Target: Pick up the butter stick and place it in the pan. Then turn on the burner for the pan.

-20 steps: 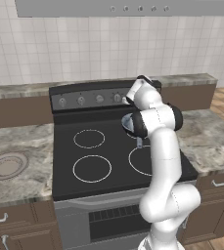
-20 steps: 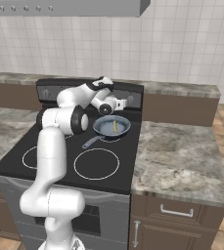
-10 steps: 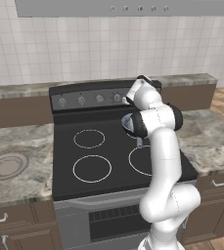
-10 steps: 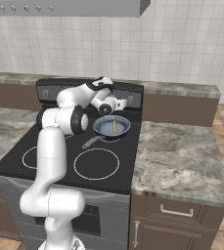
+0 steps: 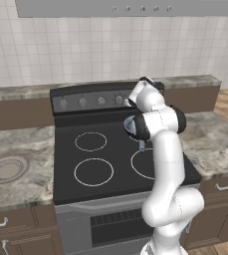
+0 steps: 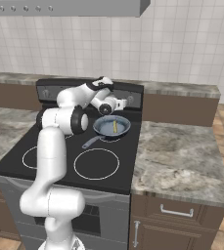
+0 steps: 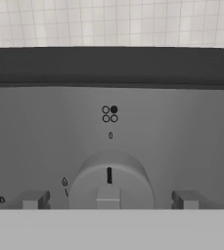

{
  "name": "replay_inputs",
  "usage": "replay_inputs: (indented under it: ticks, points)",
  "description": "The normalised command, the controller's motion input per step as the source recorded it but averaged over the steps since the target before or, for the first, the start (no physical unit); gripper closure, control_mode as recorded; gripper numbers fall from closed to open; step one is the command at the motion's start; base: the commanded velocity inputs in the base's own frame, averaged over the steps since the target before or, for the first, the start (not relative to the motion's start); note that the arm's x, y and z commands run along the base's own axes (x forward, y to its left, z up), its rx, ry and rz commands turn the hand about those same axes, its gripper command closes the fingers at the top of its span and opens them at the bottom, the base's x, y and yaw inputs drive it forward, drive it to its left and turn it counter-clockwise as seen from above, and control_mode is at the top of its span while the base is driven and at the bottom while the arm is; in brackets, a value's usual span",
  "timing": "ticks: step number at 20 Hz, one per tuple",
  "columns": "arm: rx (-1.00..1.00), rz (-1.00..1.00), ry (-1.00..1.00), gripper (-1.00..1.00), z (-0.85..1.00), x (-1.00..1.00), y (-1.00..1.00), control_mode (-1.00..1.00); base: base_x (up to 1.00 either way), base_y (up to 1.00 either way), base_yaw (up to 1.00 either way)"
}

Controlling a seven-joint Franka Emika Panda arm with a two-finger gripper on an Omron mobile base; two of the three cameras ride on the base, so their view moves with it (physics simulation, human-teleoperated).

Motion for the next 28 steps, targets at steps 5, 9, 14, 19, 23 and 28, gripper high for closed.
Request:
replay_inputs:
  ticks: [5, 9, 14, 19, 23, 28]
  points:
    - [0.00, 0.00, 0.00, 1.00, 0.00, 0.00, 0.00, -1.00, 0.00, 0.00, 0.00]
    - [0.00, 0.00, 0.00, 1.00, 0.00, 0.00, 0.00, -1.00, 0.00, 0.00, 0.00]
    - [-0.01, 0.00, 0.00, 1.00, 0.03, 0.00, 0.00, -1.00, 0.00, 0.00, 0.00]
    - [-0.07, 0.00, -0.01, 1.00, 0.00, 0.00, 0.00, -1.00, 0.00, 0.00, 0.00]
    - [-0.13, 0.00, 0.00, 1.00, 0.00, 0.06, 0.00, -1.00, 0.00, 0.00, 0.00]
    - [-0.13, 0.00, 0.00, 1.00, 0.00, 0.11, 0.00, -1.00, 0.00, 0.00, 0.00]
